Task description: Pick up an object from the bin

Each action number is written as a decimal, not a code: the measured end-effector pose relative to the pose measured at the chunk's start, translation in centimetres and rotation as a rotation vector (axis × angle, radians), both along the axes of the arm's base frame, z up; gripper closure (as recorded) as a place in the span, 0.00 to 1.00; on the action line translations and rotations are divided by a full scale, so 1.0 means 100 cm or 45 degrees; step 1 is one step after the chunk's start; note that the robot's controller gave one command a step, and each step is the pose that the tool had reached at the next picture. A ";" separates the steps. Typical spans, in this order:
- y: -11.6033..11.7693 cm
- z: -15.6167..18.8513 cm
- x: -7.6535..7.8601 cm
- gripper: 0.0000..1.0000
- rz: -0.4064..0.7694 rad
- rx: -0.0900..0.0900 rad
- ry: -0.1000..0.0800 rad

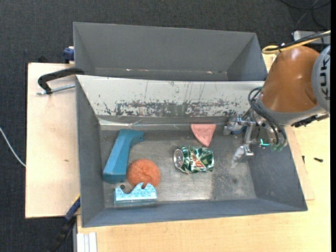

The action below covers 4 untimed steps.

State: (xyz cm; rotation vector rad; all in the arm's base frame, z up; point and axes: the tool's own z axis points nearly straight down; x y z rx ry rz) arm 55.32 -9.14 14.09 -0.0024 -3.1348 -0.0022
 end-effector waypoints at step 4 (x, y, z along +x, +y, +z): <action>0.034 0.144 0.039 1.00 -0.026 -0.002 -0.029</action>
Offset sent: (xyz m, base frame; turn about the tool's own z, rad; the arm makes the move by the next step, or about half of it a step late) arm 0.0362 0.0317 -0.0639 0.0199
